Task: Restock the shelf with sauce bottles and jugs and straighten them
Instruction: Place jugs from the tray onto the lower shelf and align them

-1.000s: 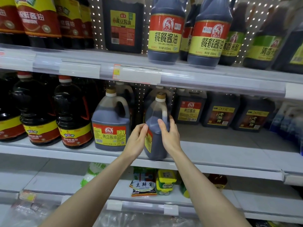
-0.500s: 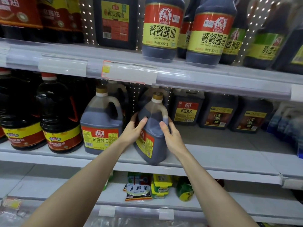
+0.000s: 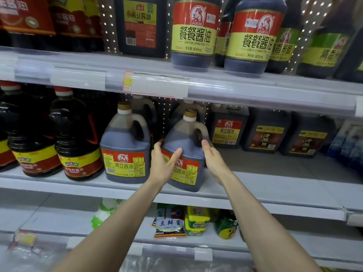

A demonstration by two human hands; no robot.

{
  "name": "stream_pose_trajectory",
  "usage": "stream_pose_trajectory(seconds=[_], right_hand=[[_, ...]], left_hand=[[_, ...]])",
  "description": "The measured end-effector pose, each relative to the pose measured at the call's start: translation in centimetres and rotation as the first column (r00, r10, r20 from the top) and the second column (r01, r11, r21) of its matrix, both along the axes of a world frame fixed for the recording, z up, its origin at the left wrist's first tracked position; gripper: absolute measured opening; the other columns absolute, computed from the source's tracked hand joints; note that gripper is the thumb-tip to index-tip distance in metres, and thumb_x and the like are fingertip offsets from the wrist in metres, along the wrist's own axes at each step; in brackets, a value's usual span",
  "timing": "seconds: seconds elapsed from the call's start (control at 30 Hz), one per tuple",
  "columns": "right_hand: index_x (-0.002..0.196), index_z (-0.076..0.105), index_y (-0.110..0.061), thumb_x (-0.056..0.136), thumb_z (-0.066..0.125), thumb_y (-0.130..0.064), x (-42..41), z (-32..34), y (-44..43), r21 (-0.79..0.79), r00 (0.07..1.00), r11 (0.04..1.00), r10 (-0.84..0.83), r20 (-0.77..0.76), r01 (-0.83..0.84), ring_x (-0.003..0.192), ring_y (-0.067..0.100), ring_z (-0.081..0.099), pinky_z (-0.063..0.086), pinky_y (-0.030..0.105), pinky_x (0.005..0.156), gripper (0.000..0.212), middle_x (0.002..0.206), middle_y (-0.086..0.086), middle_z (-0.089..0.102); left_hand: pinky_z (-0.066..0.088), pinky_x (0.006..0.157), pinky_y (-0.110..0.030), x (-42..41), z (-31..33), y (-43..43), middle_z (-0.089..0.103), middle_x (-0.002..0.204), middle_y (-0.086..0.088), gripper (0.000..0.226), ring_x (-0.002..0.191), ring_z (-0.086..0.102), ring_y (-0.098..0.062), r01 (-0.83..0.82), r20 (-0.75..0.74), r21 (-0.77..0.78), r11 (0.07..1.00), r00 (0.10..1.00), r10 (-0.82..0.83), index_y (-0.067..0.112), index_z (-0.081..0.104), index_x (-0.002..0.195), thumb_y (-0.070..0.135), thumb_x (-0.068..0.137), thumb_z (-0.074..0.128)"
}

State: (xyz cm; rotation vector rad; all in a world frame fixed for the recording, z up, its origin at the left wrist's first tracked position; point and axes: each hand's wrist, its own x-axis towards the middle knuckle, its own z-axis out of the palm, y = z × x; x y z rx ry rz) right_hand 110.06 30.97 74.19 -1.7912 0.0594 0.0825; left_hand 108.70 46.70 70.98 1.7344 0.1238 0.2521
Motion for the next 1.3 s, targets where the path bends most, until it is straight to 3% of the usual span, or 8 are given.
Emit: stream_pose_trajectory(seconds=[0.13,0.23,0.4,0.57,0.73,0.93,1.1,1.3], right_hand=[[0.153,0.019,-0.024,0.094,0.035,-0.06,-0.9,-0.4,0.5,0.008,1.0,1.0,-0.021,0.007,0.021,0.133,0.02,0.042,0.038,0.033,0.107,0.071,0.149,-0.004,0.038],[0.153,-0.006,-0.032,0.098,0.036,-0.052,-2.2,-2.0,0.9,0.033,1.0,0.999,-0.019,0.022,0.018,0.129,0.021,0.047,0.045,0.027,0.091,0.072,0.154,-0.002,0.029],[0.153,-0.003,-0.036,0.1,0.036,-0.047,-2.7,-2.5,0.9,0.119,0.999,0.993,-0.03,0.021,0.027,0.093,0.004,0.057,0.05,0.019,0.071,0.066,0.133,-0.002,0.046],[0.153,0.014,-0.032,0.099,0.036,-0.049,-2.0,-2.5,0.3,0.126,0.999,0.991,-0.036,-0.004,0.036,0.091,0.004,0.057,0.048,0.02,0.066,0.06,0.128,0.0,0.053],[0.151,0.02,-0.034,0.097,0.035,-0.056,-1.0,-2.8,0.4,0.1,0.999,0.994,-0.044,-0.024,0.046,0.112,0.018,0.059,0.053,0.034,0.085,0.06,0.137,0.005,0.053],[0.15,0.023,-0.031,0.1,0.031,-0.051,-1.6,-2.7,0.0,0.088,1.0,0.996,-0.007,0.012,0.006,0.091,0.0,0.055,0.046,0.018,0.07,0.055,0.123,-0.002,0.055],[0.15,0.023,-0.031,0.097,0.033,-0.051,-1.6,-5.6,-0.1,0.042,0.997,0.998,0.035,0.067,-0.037,0.116,0.011,0.055,0.044,0.032,0.102,0.058,0.133,-0.001,0.055],[0.152,0.02,-0.027,0.077,0.032,-0.066,-1.3,-7.5,0.5,0.04,0.997,0.999,0.03,0.071,-0.033,0.126,0.016,0.049,0.04,0.037,0.108,0.085,0.138,-0.001,0.05]], left_hand=[[0.049,0.099,-0.045,0.0,0.7,0.5,0.053,0.132,-0.005,0.097,0.117,0.056,-0.02,0.034,-0.013,0.005,0.999,0.999,-0.034,0.026,0.035,0.132,0.08,0.056,0.063],[0.052,0.094,-0.04,-0.2,1.7,0.5,0.058,0.127,-0.004,0.07,0.106,0.061,-0.014,0.114,-0.039,-0.012,0.993,0.993,-0.115,0.02,0.035,0.136,0.053,0.082,0.066],[0.055,0.085,-0.032,-0.5,1.5,0.5,0.064,0.115,0.001,0.056,0.095,0.064,-0.006,0.124,-0.024,-0.064,0.99,0.992,-0.126,0.016,0.037,0.137,0.035,0.09,0.063],[0.051,0.096,-0.043,-1.4,0.4,-0.2,0.06,0.127,-0.001,0.071,0.11,0.061,-0.018,-0.006,-0.009,0.007,1.0,1.0,0.006,0.021,0.034,0.141,0.046,0.084,0.067],[0.05,0.095,-0.046,-1.5,0.0,-0.7,0.061,0.127,-0.003,0.069,0.113,0.06,-0.023,-0.121,0.051,0.121,0.985,0.992,0.116,0.021,0.036,0.139,0.05,0.084,0.065],[0.05,0.098,-0.04,-1.5,-0.8,-0.2,0.056,0.133,0.002,0.072,0.117,0.057,-0.015,-0.028,0.056,0.027,0.999,0.998,0.026,0.023,0.031,0.145,0.046,0.086,0.064],[0.049,0.085,-0.018,-1.3,-2.3,0.9,0.063,0.114,0.018,0.054,0.103,0.059,0.004,0.123,0.014,-0.01,0.992,0.992,-0.123,0.027,0.04,0.138,0.041,0.09,0.06],[0.048,0.071,-0.009,-0.2,-4.1,1.2,0.061,0.105,0.02,0.045,0.095,0.059,0.006,0.167,-0.032,-0.087,0.982,0.985,-0.17,0.027,0.042,0.132,0.034,0.091,0.06]])
